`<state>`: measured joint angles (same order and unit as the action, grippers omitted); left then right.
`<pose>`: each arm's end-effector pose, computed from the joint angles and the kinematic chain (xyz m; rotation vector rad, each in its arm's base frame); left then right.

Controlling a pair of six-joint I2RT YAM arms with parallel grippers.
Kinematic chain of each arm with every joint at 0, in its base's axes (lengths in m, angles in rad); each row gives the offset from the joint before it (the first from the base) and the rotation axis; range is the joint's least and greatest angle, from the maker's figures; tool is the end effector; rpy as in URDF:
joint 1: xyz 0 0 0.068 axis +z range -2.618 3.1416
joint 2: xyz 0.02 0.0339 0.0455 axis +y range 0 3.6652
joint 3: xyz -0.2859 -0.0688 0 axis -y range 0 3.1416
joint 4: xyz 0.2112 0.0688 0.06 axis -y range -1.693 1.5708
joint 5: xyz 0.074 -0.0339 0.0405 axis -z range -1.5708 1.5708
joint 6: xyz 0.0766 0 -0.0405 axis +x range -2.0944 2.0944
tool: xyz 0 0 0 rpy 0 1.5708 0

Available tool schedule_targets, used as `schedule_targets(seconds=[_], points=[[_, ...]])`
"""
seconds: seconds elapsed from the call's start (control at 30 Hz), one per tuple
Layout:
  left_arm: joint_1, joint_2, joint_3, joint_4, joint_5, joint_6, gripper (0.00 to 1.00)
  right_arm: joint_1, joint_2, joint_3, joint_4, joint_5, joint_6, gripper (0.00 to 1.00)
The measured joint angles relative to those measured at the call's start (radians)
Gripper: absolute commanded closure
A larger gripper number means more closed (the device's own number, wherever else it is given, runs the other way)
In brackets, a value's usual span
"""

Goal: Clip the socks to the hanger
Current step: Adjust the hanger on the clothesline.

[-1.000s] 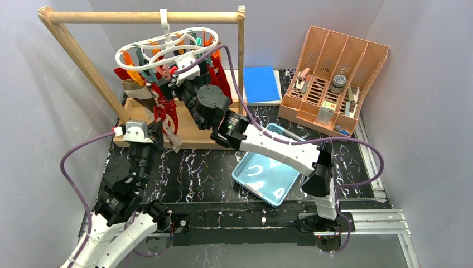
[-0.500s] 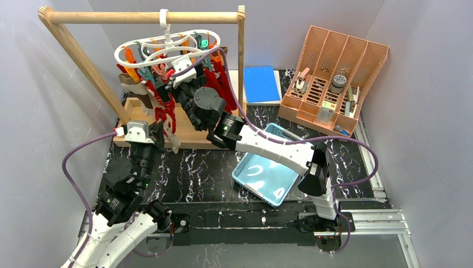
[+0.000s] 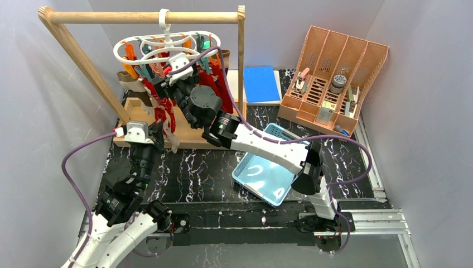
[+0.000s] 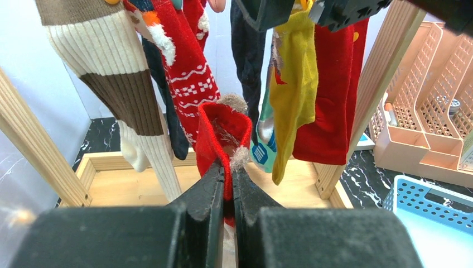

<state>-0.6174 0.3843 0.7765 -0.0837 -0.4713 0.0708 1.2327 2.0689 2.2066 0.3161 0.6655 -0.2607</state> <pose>0.0713 -0.0079 0.4000 0.0347 1.2983 -0.1704 0.2032 0.4355 0.5119 -0.2947 1.1967 0.4766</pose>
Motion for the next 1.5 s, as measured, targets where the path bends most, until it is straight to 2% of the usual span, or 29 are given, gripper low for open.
schedule_targets(seconds=[0.27, 0.5, 0.83, 1.07, 1.5], points=[[0.0, -0.005, 0.0, 0.0, 0.0, 0.001, 1.0, 0.001, 0.014, 0.004, -0.017, -0.028, 0.019, 0.26], [0.0, -0.016, 0.0, -0.002, -0.001, 0.006, 1.0, -0.003, 0.041, 0.067, -0.023, -0.055, 0.036, 0.41], [0.0, -0.028, 0.0, -0.01, -0.005, 0.006, 1.0, -0.076, 0.039, 0.064, -0.056, -0.093, 0.168, 0.43], [0.0, -0.027, 0.0, -0.016, -0.005, 0.003, 1.0, -0.151, -0.015, -0.014, -0.073, -0.099, 0.231, 0.43], [0.0, 0.017, -0.003, 0.001, 0.012, -0.005, 1.0, -0.152, -0.194, -0.243, -0.016, -0.123, 0.231, 0.31]])
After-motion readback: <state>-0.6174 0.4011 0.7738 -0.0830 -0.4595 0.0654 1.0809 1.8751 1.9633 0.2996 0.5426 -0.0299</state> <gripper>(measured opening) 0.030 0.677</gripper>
